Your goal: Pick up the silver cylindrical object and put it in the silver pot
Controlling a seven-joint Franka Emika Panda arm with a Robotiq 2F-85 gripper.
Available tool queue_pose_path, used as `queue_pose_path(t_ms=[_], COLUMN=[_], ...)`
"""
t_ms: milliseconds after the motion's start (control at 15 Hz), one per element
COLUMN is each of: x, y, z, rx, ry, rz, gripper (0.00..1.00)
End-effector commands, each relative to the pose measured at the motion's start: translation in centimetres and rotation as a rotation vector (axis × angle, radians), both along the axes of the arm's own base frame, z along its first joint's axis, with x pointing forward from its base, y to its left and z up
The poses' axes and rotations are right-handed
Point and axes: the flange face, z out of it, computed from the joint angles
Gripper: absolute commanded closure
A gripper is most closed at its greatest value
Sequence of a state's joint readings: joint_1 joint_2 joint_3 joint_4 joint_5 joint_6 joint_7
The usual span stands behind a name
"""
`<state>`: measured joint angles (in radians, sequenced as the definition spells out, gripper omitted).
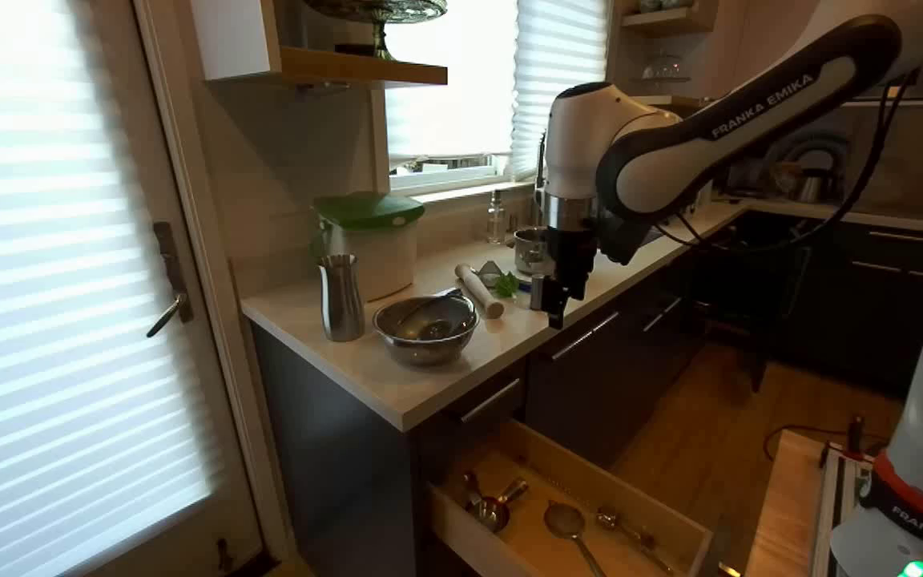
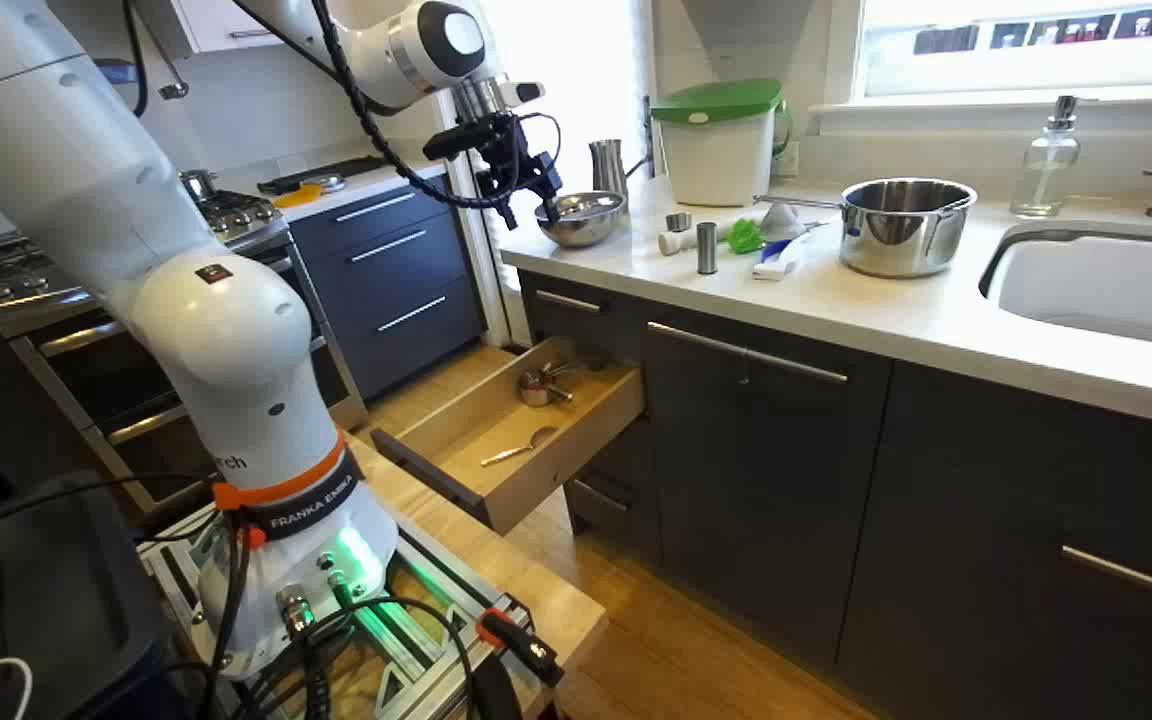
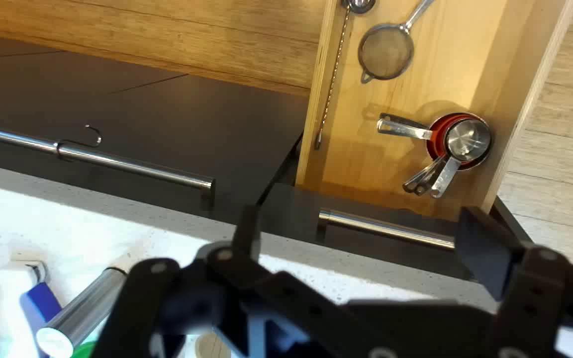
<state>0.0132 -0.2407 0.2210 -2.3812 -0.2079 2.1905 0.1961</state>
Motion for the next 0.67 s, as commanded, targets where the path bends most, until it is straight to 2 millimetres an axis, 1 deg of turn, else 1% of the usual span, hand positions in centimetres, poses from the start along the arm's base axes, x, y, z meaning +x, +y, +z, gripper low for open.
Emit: queue_pose_path(t_ms=[0,533,600], x=[0.0,0.0,-0.8], y=[0.0,0.0,-1.9], z=[0.0,0.0,0.8], rx=[0.000,0.000,0.036], ry=[0.001,0.001,-0.046], rz=[0.000,0.000,-0.070], gripper=[0.00,0.00,0.00])
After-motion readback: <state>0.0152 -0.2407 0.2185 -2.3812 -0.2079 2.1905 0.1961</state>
